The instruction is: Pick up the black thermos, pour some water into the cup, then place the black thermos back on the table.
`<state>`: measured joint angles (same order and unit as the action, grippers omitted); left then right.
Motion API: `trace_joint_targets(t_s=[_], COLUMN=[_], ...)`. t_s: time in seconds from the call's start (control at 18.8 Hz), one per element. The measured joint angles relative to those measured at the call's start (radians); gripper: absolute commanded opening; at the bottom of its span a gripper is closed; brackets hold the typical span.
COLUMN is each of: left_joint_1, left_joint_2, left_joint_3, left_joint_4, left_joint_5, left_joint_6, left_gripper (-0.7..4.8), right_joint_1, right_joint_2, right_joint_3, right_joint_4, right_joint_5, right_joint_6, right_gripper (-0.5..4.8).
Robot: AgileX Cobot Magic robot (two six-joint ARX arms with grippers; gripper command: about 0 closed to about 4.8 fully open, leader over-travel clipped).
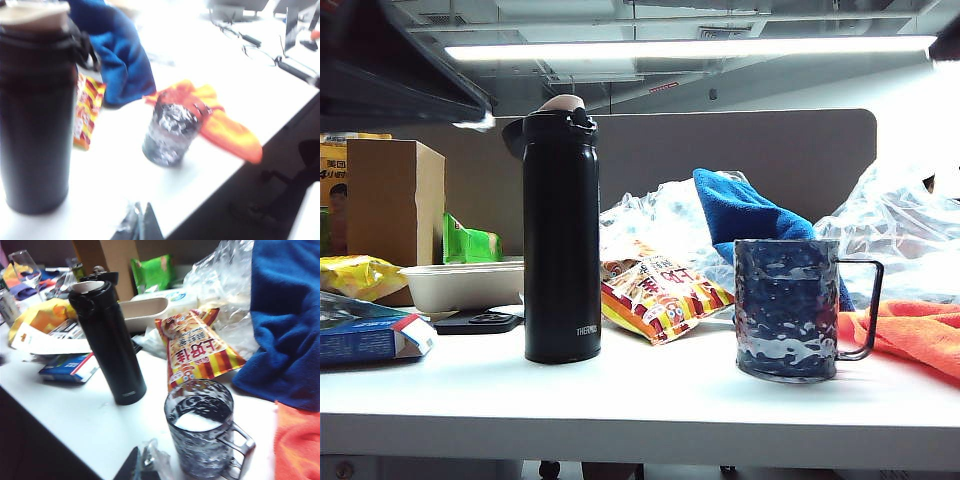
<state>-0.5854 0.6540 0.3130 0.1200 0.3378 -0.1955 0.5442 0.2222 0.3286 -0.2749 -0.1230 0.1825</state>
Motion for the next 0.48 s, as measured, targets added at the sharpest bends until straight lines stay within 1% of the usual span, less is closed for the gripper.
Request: trace_joint_targets(t_s=[0.16, 0.27, 0.32, 0.48], left_joint_1=[0.0, 0.0, 0.0, -0.001], left_joint_2=[-0.089, -0.152, -0.179, -0.267], left_joint_3=[0.0, 0.0, 0.0, -0.012], left_joint_4=[-0.095, -0.15, -0.167, -0.208], left_joint_5=[-0.007, -0.045, -0.082, -0.267], left_joint_6=[0.019, 0.044, 0.047, 0.039], left_gripper=[-0.06, -0.06, -0.06, -0.06], right_joint_1=[0.0, 0.0, 0.0, 0.0], right_joint_2=[-0.053, -0.09, -0.104, -0.135], right_joint_3=[-0.072, -0.112, -0.127, -0.175], right_joint_4=[0.031, 0.042, 0.045, 0.049], right_joint_5=[0.037, 0.043, 0.043, 0.041], right_joint_6=[-0.004, -0.003, -0.003, 0.018], right_gripper=[-0.01, -0.01, -0.01, -0.01])
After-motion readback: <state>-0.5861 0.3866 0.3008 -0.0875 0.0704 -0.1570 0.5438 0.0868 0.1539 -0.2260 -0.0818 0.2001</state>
